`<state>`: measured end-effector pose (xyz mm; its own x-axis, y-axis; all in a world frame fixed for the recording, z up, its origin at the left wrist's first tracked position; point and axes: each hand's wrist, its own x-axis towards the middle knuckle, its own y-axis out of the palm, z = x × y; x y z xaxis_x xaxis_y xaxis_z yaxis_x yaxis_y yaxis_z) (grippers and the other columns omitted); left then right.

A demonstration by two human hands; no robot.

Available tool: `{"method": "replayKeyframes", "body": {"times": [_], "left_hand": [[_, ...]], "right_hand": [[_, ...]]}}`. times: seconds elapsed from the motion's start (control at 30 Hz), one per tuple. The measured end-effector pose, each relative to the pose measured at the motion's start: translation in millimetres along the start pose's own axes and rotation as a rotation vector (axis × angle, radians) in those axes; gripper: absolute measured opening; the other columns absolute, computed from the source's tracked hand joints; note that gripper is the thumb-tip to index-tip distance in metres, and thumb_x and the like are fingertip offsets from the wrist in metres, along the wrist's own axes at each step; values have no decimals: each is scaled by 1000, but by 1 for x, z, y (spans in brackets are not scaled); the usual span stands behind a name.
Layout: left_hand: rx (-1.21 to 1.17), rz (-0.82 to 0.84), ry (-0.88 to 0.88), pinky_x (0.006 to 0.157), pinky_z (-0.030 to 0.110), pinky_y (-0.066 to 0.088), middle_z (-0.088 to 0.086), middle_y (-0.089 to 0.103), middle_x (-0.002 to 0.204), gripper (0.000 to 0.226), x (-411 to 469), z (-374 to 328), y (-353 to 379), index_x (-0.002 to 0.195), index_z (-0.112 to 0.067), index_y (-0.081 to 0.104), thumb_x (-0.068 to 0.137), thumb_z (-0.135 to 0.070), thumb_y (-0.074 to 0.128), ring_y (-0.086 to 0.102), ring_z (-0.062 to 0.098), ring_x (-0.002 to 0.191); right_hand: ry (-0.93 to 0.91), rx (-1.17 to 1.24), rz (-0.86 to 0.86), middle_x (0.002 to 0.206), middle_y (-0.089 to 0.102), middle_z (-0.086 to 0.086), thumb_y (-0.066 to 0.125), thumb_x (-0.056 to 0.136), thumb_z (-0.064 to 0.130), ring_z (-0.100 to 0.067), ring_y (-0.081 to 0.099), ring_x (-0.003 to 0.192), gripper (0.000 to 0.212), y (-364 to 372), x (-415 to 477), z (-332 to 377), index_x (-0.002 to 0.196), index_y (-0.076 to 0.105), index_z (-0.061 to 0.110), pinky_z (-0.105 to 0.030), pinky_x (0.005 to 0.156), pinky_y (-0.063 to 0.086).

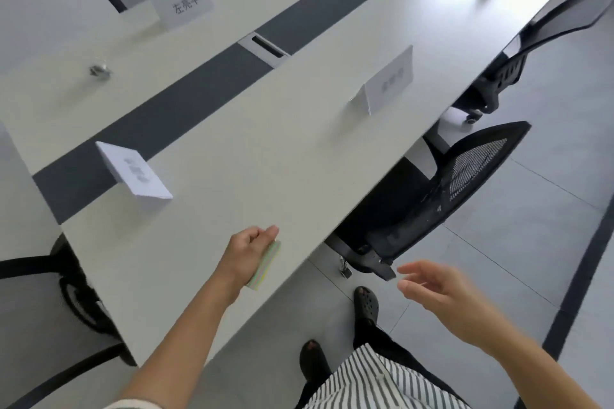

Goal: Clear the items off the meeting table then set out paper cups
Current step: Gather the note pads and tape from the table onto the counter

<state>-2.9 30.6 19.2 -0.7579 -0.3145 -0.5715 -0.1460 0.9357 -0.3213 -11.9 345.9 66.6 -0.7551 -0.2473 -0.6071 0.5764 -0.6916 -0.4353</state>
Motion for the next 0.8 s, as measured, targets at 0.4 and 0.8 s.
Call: {"method": "replayKeyframes", "body": {"times": [0.4,0.8], "left_hand": [[66,210,113,58,24,34,0,40,66,27,-102,0,75,75,-11,64,90,-34,64,39,9,56],[278,403,222,61,26,39,3,48,68,40,-107,-107,311,83,-12,66,74,-50,64,46,13,62]], "right_hand": [[42,166,-175,95,73,10,66,87,37,1,69,82,19,-24,-90,-80,105,65,35,-21,74,55],[185,394,-395,94,74,6,69,85,32,2,69,79,18,-176,-135,-240,103,68,31,-21,73,50]]}}
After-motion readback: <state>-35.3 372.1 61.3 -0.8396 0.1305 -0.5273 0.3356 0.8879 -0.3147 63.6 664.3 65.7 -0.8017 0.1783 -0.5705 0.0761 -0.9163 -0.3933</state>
